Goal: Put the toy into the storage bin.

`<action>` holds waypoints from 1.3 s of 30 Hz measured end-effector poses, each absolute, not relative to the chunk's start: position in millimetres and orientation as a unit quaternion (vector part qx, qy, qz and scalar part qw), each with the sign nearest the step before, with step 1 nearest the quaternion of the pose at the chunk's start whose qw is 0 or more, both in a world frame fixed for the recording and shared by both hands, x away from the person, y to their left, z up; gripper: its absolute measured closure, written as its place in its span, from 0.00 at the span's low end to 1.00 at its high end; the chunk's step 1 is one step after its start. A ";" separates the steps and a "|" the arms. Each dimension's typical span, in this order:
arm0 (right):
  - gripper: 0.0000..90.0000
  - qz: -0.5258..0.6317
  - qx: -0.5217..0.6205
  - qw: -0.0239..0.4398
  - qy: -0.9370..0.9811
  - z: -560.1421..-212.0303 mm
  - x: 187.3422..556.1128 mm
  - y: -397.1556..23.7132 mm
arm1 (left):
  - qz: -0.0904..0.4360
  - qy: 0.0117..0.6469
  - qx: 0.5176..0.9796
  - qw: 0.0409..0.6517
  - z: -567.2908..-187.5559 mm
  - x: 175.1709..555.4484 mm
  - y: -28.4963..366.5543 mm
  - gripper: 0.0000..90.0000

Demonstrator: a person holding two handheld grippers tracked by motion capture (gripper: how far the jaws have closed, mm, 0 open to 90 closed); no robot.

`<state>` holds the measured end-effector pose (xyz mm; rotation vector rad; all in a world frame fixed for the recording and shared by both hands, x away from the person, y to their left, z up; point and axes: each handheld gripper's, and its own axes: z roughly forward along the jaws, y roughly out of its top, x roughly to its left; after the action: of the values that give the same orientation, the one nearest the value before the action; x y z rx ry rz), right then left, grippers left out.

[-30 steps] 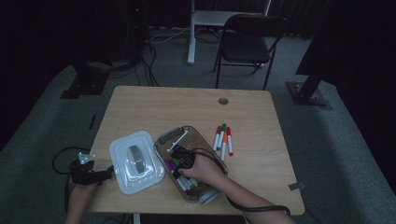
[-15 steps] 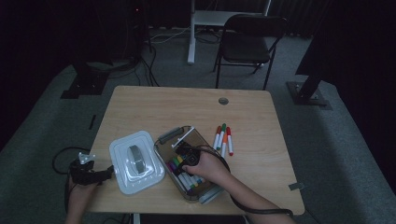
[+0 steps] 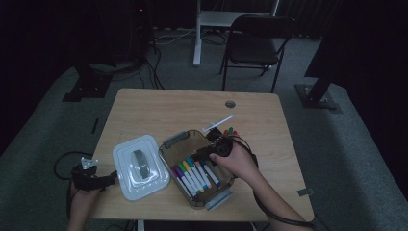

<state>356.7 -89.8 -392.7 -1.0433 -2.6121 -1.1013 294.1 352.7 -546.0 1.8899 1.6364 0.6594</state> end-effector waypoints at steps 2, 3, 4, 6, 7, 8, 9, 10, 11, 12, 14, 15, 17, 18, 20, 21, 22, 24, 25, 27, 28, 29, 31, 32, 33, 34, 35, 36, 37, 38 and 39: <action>0.69 -0.369 -0.349 0.055 -0.860 -390.3 358.0 -95.6 | 0.245 0.609 0.703 0.275 -546.0 294.1 352.7 0.01; 0.69 -0.376 -0.356 0.047 -0.854 -386.9 359.8 -104.5 | 0.246 0.609 0.703 0.275 -546.0 294.1 352.7 0.01; 0.68 -0.383 -0.360 0.042 -0.850 -385.6 360.9 -109.3 | 0.246 0.609 0.703 0.275 -546.0 294.1 352.7 0.01; 0.68 -0.392 -0.372 0.030 -0.841 -382.5 364.0 -122.3 | 0.246 0.609 0.703 0.275 -546.0 294.1 352.7 0.01; 0.67 -0.396 -0.378 0.025 -0.836 -381.6 365.9 -128.9 | 0.246 0.609 0.703 0.274 -546.0 294.1 352.7 0.01; 0.67 -0.400 -0.387 0.019 -0.831 -381.3 367.9 -135.6 | 0.245 0.609 0.703 0.274 -546.0 294.1 352.7 0.01; 0.67 -0.402 -0.393 0.010 -0.827 -381.9 370.2 -142.1 | 0.245 0.609 0.703 0.274 -546.0 294.1 352.7 0.01; 0.67 -0.401 -0.400 0.004 -0.824 -383.2 372.6 -148.2 | 0.245 0.608 0.703 0.274 -545.9 294.1 352.8 0.01; 0.67 -0.403 -0.409 0.001 -0.819 -385.2 375.3 -154.4 | 0.245 0.608 0.704 0.274 -546.0 294.1 352.8 0.01; 0.66 -0.404 -0.416 -0.005 -0.815 -387.9 377.9 -160.4 | 0.245 0.608 0.704 0.274 -546.0 294.1 352.9 0.01; 0.66 -0.401 -0.430 -0.016 -0.809 -394.9 382.5 -170.8 | 0.245 0.609 0.703 0.275 -546.1 294.1 352.7 0.01; 0.66 -0.396 -0.434 -0.021 -0.809 -399.4 385.0 -175.1 | 0.245 0.609 0.703 0.275 -546.1 294.1 352.7 0.01; 0.66 -0.387 -0.444 -0.027 -0.808 -409.8 390.2 -183.2 | 0.245 0.609 0.703 0.275 -546.1 294.1 352.7 0.01; 0.67 -0.379 -0.449 -0.030 -0.809 -415.4 392.8 -186.6 | 0.245 0.609 0.703 0.275 -546.1 294.1 352.7 0.01; 0.67 -0.369 -0.458 -0.035 -0.808 -426.4 397.8 -193.2 | 0.245 0.609 0.703 0.275 -546.1 294.1 352.7 0.01; 0.67 -0.366 -0.464 -0.036 -0.806 -431.8 400.4 -196.3 | 0.245 0.609 0.703 0.275 -546.1 294.0 352.7 0.01; 0.67 -0.363 -0.472 -0.039 -0.802 -437.0 402.9 -198.9 | 0.245 0.609 0.703 0.275 -546.1 294.1 352.7 0.01; 0.66 -0.355 -0.491 -0.047 -0.794 -448.8 408.5 -203.9 | 0.245 0.609 0.703 0.275 -546.1 294.0 352.7 0.01; 0.66 -0.350 -0.498 -0.052 -0.792 -454.3 411.2 -205.6 | 0.245 0.609 0.703 0.275 -546.1 294.0 352.7 0.01; 0.67 -0.335 -0.513 -0.065 -0.788 -465.4 416.9 -209.0 | 0.245 0.609 0.703 0.275 -546.1 294.0 352.7 0.01; 0.67 -0.327 -0.522 -0.069 -0.784 -470.7 419.7 -210.3 | 0.245 0.609 0.703 0.275 -546.1 294.0 352.7 0.01; 0.67 -0.319 -0.531 -0.079 -0.781 -477.0 423.2 -211.9 | 0.245 0.609 0.703 0.275 -546.1 294.0 352.7 0.01; 0.67 -0.317 -0.536 -0.083 -0.778 -480.5 425.3 -212.6 | 0.245 0.609 0.703 0.275 -546.1 294.0 352.7 0.01; 0.67 -0.313 -0.545 -0.079 -0.773 -485.7 428.7 -213.5 | 0.245 0.609 0.703 0.275 -546.1 294.0 352.7 0.01; 0.67 -0.310 -0.553 -0.082 -0.769 -491.3 432.7 -214.3 | 0.245 0.609 0.703 0.275 -546.1 294.0 352.7 0.01; 0.67 -0.306 -0.557 -0.080 -0.768 -494.1 435.0 -214.1 | 0.245 0.609 0.703 0.275 -546.1 294.0 352.7 0.01; 0.67 -0.302 -0.560 -0.077 -0.768 -497.4 437.5 -213.3 | 0.245 0.609 0.703 0.275 -546.1 294.1 352.7 0.01; 0.69 -0.299 -0.561 -0.078 -0.768 -499.2 438.9 -212.7 | 0.245 0.609 0.703 0.275 -546.1 294.0 352.7 0.01; 0.69 -0.290 -0.562 -0.081 -0.771 -502.2 441.1 -211.8 | 0.245 0.609 0.703 0.275 -546.1 294.1 352.7 0.01; 0.69 -0.286 -0.564 -0.080 -0.771 -504.1 442.6 -211.4 | 0.245 0.609 0.703 0.275 -546.1 294.1 352.7 0.01; 0.69 -0.282 -0.567 -0.078 -0.770 -506.5 444.4 -211.3 | 0.245 0.609 0.703 0.275 -546.1 294.0 352.7 0.01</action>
<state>444.4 -211.3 -506.5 -1.8765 -2.5463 -0.9331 294.0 352.7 -546.1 1.8894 1.6362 0.6585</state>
